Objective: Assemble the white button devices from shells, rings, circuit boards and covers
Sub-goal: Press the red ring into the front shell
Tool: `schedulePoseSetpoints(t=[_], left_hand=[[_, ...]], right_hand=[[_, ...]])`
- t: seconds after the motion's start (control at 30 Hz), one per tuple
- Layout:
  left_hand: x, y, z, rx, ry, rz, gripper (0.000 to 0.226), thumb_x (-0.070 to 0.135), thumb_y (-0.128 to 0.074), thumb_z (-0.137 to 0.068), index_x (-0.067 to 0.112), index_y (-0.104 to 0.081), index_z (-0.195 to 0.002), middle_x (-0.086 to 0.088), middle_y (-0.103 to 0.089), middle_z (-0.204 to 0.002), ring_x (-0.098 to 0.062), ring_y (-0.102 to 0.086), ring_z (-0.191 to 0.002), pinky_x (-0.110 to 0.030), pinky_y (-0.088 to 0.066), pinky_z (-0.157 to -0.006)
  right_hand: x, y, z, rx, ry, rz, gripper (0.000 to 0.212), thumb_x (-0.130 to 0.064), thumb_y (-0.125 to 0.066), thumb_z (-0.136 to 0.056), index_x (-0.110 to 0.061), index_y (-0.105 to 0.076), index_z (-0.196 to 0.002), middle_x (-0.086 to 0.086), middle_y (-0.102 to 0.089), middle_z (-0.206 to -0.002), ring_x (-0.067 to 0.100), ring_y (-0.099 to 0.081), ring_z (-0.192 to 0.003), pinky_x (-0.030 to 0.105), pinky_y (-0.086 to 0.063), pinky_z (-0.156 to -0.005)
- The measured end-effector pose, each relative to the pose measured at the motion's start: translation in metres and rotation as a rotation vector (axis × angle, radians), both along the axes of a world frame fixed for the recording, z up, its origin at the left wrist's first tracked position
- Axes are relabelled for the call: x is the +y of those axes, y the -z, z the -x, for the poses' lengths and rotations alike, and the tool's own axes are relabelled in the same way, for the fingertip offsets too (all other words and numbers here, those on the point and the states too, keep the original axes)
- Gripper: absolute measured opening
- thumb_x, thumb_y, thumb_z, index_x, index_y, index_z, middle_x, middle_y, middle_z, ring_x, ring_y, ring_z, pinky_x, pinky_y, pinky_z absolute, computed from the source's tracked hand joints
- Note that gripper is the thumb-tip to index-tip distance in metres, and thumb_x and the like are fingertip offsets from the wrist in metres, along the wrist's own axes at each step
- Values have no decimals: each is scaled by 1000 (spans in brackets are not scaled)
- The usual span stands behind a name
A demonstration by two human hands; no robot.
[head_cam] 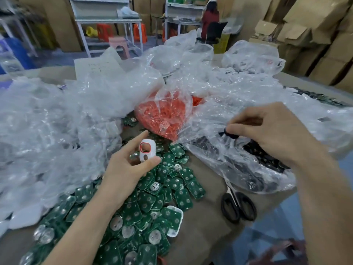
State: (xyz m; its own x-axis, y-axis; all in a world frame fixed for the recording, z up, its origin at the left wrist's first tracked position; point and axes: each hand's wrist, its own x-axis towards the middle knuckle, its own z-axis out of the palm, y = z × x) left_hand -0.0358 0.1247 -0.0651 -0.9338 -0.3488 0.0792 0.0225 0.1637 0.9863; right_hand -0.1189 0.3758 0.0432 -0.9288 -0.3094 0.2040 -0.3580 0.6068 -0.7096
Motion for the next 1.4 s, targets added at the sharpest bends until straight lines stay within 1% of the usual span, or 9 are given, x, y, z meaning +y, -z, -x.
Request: schedulePoseSetpoints(t=[0.07,0.13,0.2,0.33,0.43,0.6,0.9,1.17,1.4], left_hand=[[-2,1,0,6,-24,4,61,36,-81,-69,57,-58,-122,31,-67,-105,4,-68,-84,-20,-51,-79],[-4,3,1,40,-72,-30,55,24,-79,-78,56,-60,-118,19,-71,-99,2,-63,-66,-18,-51,-65],[-7,4,3,98,-131,-134,53,16,-77,-80,48,-61,-119,8,-71,-96,-6,-58,-55,-18,-48,-50],[-13,2,3,222,-178,-233,44,10,-74,-84,38,-59,-113,6,-71,-104,-21,-74,-79,-25,-56,-52],[-15,2,4,244,-206,-200,38,20,-78,-78,45,-62,-100,8,-72,-102,-17,-73,-85,-26,-58,-57],[-15,6,5,254,-202,-28,44,28,-78,-75,54,-61,-106,18,-70,-102,-6,-68,-87,-25,-59,-65],[-16,7,3,207,-197,118,51,22,-78,-80,52,-59,-117,20,-63,-114,-7,-65,-100,-37,-60,-76],[-14,4,2,211,-227,147,50,30,-80,-76,54,-59,-116,23,-60,-110,-4,-65,-99,-21,-53,-81],[-20,1,2,173,-294,36,44,29,-81,-74,53,-60,-105,11,-71,-105,-6,-67,-91,-20,-48,-71]], right_hand=[[-40,7,-7,-155,-225,239,10,-35,-76,-69,-26,-74,-73,-13,-71,-67,-3,-63,-61,7,-45,-57],[-80,22,-3,-416,-366,435,2,-19,-72,-78,-17,-73,-80,-7,-66,-65,4,-57,-55,11,-43,-51],[-113,38,7,-754,-446,662,11,-8,-66,-78,-7,-71,-88,1,-64,-68,7,-53,-52,13,-44,-47],[-147,57,24,-1021,-477,924,21,1,-63,-73,-3,-72,-91,10,-65,-81,11,-62,-58,15,-54,-54],[-155,71,26,-1118,-493,1028,23,5,-61,-74,-5,-76,-89,11,-69,-81,13,-65,-61,18,-56,-56],[-157,84,25,-1131,-541,990,22,0,-60,-76,-9,-78,-86,9,-71,-80,10,-63,-60,16,-54,-54],[-151,88,30,-1083,-653,871,25,-3,-62,-80,-7,-76,-101,10,-74,-99,15,-71,-86,19,-56,-70],[-147,86,34,-918,-565,774,28,-12,-69,-73,-4,-76,-99,9,-73,-86,12,-66,-69,19,-54,-61],[-140,85,39,-1101,-547,972,36,-13,-66,-80,3,-66,-113,12,-67,-87,14,-62,-69,20,-55,-64]])
